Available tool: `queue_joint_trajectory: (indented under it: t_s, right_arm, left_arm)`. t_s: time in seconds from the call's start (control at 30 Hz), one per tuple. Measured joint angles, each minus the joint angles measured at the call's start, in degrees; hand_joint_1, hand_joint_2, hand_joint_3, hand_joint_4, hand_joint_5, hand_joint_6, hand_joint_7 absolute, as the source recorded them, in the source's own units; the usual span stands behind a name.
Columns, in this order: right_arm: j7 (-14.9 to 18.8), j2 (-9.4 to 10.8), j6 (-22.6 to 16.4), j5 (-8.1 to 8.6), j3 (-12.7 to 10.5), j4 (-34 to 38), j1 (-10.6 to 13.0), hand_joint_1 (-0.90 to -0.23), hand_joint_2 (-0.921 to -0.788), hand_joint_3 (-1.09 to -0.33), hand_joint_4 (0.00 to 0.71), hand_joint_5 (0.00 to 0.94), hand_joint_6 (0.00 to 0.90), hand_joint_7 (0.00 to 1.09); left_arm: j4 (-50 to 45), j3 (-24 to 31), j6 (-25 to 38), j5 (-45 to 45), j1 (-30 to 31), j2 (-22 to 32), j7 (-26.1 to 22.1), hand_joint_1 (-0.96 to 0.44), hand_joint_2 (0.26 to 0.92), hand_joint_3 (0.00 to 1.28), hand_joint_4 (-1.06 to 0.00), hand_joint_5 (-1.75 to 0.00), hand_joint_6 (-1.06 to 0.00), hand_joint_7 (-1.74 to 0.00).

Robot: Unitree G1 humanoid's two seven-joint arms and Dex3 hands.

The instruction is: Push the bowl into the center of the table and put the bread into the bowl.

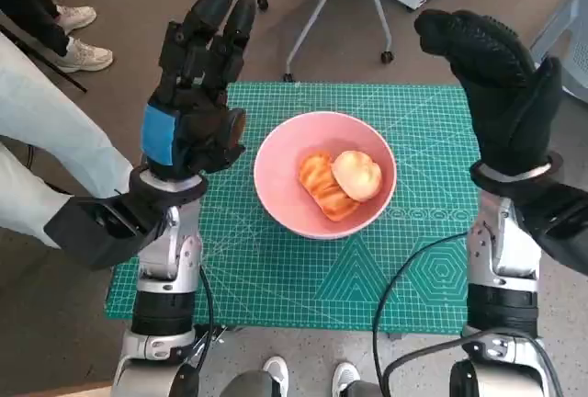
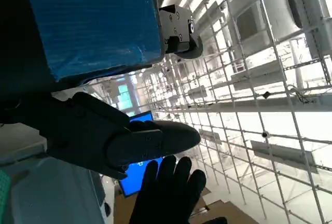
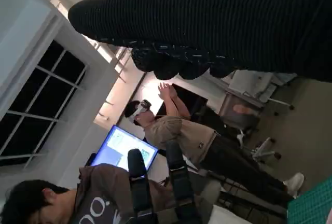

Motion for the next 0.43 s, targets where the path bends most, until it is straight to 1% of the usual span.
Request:
queue_joint_trajectory:
  t_s: [0.43]
  right_arm:
    - [-1.2, -0.4, -0.7, -0.17, 0.2, 0.2, 0.0, -0.663, -0.921, -0.654, 0.205, 0.004, 0.165, 0.31]
  left_arm:
    - [0.0, -0.3, -0.2, 0.4, -0.7, 1.9, -0.7, -0.73, 0.921, 0.51, -0.15, -0.02, 0.00, -0.44]
